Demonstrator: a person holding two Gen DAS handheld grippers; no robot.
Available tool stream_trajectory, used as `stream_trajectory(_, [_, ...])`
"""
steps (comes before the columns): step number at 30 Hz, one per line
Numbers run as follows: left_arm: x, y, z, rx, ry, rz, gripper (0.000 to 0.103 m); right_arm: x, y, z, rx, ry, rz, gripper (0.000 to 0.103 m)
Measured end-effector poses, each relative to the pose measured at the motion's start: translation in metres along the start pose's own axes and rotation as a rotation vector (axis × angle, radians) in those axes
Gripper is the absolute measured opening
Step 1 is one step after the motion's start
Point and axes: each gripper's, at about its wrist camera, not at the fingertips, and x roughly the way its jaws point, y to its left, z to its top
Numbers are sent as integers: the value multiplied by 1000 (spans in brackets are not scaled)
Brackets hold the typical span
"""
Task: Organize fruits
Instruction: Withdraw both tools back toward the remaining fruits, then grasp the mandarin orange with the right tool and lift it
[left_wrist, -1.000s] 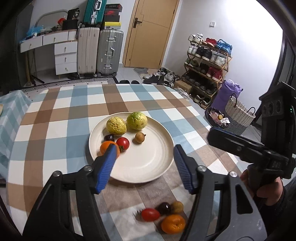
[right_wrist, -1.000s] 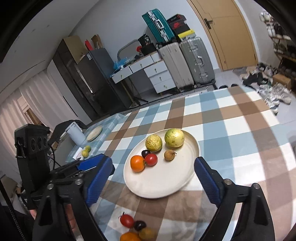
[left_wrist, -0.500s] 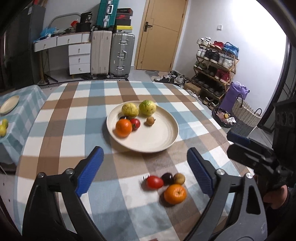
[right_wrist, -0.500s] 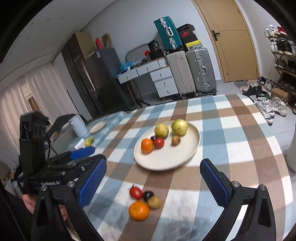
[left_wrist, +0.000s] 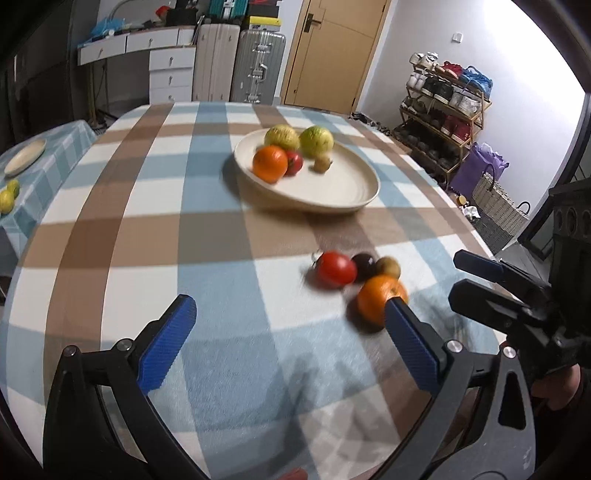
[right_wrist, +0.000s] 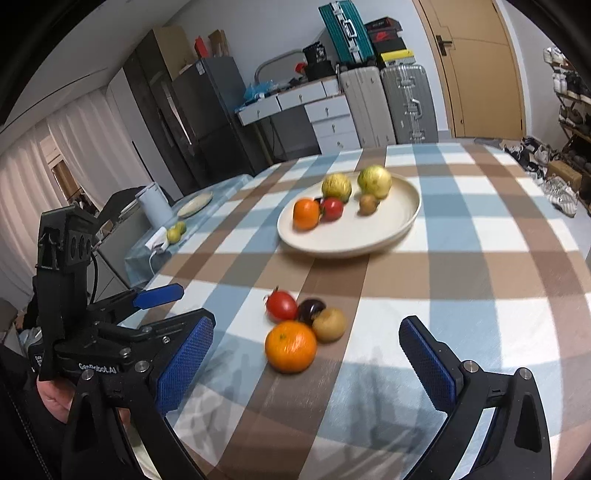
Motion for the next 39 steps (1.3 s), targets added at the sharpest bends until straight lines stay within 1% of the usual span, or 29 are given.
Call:
stream_trajectory(4, [3, 10, -7, -14, 9, 7, 101, 11, -1, -9, 11, 15, 15, 103])
stream_trajectory(8, [6, 16, -10, -5, 26, 14, 101, 20, 1, -15, 17, 34, 31, 103])
stream_trajectory(13, [6, 20, -12, -4, 32, 4, 101, 37, 3, -15, 44, 99, 29, 103])
stream_trajectory(15, [7, 20, -12, 0, 37, -4, 101, 43, 2, -15, 65, 119, 44, 103])
stream_trajectory(24, [5, 28, -6, 0, 20, -12, 101, 51, 9, -8, 62, 120, 12, 102])
stream_trajectory(25, [4, 29, -6, -1, 18, -11, 101, 52, 11, -7, 58, 120, 14, 99])
stream_trajectory(27, [3, 33, -4, -9, 14, -9, 101, 54, 13, -7, 49, 129, 20, 88])
stream_trajectory(28, [3, 35, -4, -13, 12, -8, 101, 56, 14, -6, 47, 139, 21, 81])
stream_trajectory(30, [2, 38, -3, -18, 9, -4, 101, 60, 15, -7, 44, 156, 13, 77])
stream_trajectory(32, [1, 42, -2, -22, 5, 3, 101, 62, 15, -10, 38, 168, 18, 61])
stream_trajectory(33, [1, 43, -2, -25, 5, 6, 101, 62, 16, -11, 31, 171, 8, 59])
stream_trajectory(35, [2, 45, -1, -30, 6, 11, 101, 60, 16, -12, 24, 161, -13, 48])
stream_trajectory(37, [3, 47, 1, -39, 9, 15, 101, 58, 12, -12, 33, 151, -11, 42])
stream_trajectory(39, [4, 46, 2, -38, 12, 18, 101, 56, 7, -14, 56, 149, 22, 42])
